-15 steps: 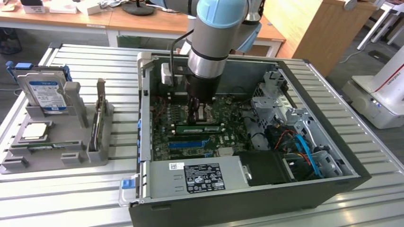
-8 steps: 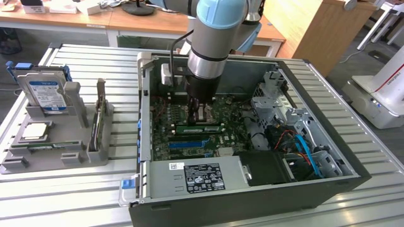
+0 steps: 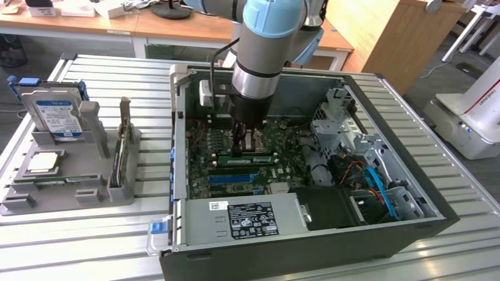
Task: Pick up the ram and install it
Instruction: 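Press down the ram until it locks into place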
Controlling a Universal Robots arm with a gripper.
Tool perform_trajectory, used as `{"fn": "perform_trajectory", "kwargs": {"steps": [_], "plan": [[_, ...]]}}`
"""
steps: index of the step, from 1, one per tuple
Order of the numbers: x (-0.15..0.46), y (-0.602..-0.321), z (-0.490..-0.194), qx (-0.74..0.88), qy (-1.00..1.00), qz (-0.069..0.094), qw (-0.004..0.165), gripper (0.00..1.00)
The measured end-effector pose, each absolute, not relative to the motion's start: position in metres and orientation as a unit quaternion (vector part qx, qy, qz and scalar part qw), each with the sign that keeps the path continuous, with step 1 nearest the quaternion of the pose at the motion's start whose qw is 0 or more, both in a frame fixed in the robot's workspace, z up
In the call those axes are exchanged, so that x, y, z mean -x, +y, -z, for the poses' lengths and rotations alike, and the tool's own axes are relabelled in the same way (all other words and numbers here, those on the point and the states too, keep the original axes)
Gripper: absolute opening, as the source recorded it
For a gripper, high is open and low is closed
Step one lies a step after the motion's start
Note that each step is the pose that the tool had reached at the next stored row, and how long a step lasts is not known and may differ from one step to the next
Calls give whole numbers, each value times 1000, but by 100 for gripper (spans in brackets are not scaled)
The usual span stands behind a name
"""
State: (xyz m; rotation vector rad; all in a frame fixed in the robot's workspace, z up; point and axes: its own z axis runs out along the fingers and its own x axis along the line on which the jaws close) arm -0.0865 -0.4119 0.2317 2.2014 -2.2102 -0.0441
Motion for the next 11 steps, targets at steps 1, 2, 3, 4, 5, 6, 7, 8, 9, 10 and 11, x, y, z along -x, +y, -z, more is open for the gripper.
{"fn": "perform_trajectory", "kwargs": {"steps": [1, 2, 3, 4, 5, 6, 7, 8, 9, 10, 11], "plan": [[86, -412, -232, -706, -708, 14, 11, 11], [86, -412, -232, -706, -708, 14, 11, 11], [86, -412, -232, -706, -708, 14, 11, 11], [86, -412, -232, -706, -708, 14, 11, 11], [86, -412, -231, -706, -708, 14, 11, 11], [85, -412, -231, -706, -708, 14, 11, 11], [85, -412, -232, -706, -708, 14, 11, 11], [85, -412, -232, -706, -708, 14, 11, 11], [85, -412, -232, -706, -708, 14, 11, 11], [85, -412, -232, -706, -708, 14, 11, 11], [85, -412, -232, -706, -708, 14, 11, 11]]}}
